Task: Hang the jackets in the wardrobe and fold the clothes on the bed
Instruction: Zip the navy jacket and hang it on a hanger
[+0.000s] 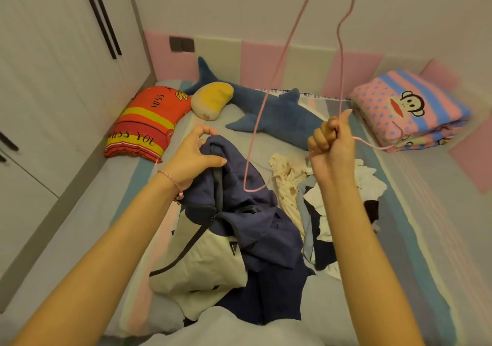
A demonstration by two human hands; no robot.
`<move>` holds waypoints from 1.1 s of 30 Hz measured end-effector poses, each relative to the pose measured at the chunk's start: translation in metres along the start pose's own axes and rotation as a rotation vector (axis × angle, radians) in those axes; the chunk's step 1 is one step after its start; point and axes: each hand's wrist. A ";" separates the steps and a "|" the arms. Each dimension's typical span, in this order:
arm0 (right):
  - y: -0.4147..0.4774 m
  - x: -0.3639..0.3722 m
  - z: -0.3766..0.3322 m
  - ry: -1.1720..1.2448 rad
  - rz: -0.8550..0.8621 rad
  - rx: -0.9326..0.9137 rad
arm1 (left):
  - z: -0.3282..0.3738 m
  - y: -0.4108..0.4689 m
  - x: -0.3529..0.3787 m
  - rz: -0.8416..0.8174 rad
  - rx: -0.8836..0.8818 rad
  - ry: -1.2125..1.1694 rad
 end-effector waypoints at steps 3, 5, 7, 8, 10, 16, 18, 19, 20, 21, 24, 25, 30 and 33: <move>-0.005 0.001 0.024 -0.016 0.000 -0.017 | 0.003 0.000 0.002 0.046 0.023 -0.062; -0.011 -0.005 0.042 -0.037 -0.014 0.034 | 0.004 0.000 0.001 0.103 0.039 -0.083; -0.016 -0.013 0.053 -0.074 -0.017 0.049 | 0.006 0.000 -0.001 0.176 0.046 -0.113; -0.018 -0.016 0.054 -0.066 -0.013 0.037 | 0.008 0.000 -0.003 0.211 0.051 -0.132; -0.020 -0.017 0.046 0.002 0.005 -0.017 | 0.010 -0.001 -0.008 0.247 0.071 -0.157; -0.016 0.003 0.008 0.226 -0.016 -0.088 | 0.007 -0.002 -0.018 0.264 0.061 -0.150; -0.014 0.011 0.025 0.155 -0.038 -0.070 | 0.008 -0.002 -0.016 0.269 0.060 -0.171; -0.015 0.014 0.038 0.088 -0.044 -0.047 | 0.009 -0.002 -0.015 0.266 0.066 -0.179; -0.016 0.012 0.054 0.013 -0.048 -0.007 | 0.009 -0.002 -0.014 0.263 0.072 -0.187; -0.018 0.007 0.071 -0.069 -0.058 0.048 | 0.009 -0.002 -0.016 0.267 0.079 -0.193; -0.028 -0.031 0.114 -0.468 -0.084 0.168 | 0.004 -0.002 -0.032 0.348 0.100 -0.206; -0.030 -0.043 0.120 -0.622 -0.076 0.183 | 0.002 -0.002 -0.040 0.392 0.106 -0.220; -0.030 -0.046 0.094 -1.076 -0.156 0.104 | -0.009 -0.003 -0.059 0.519 0.029 -0.286; -0.026 -0.037 0.070 -1.166 -0.418 0.118 | -0.016 -0.001 -0.065 0.552 0.027 -0.168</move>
Point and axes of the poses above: each hand's wrist, its own y-axis towards the middle knuckle, its own x-axis out of the palm, z = x × y, and after that the axes turned 7 degrees about y, right-handed
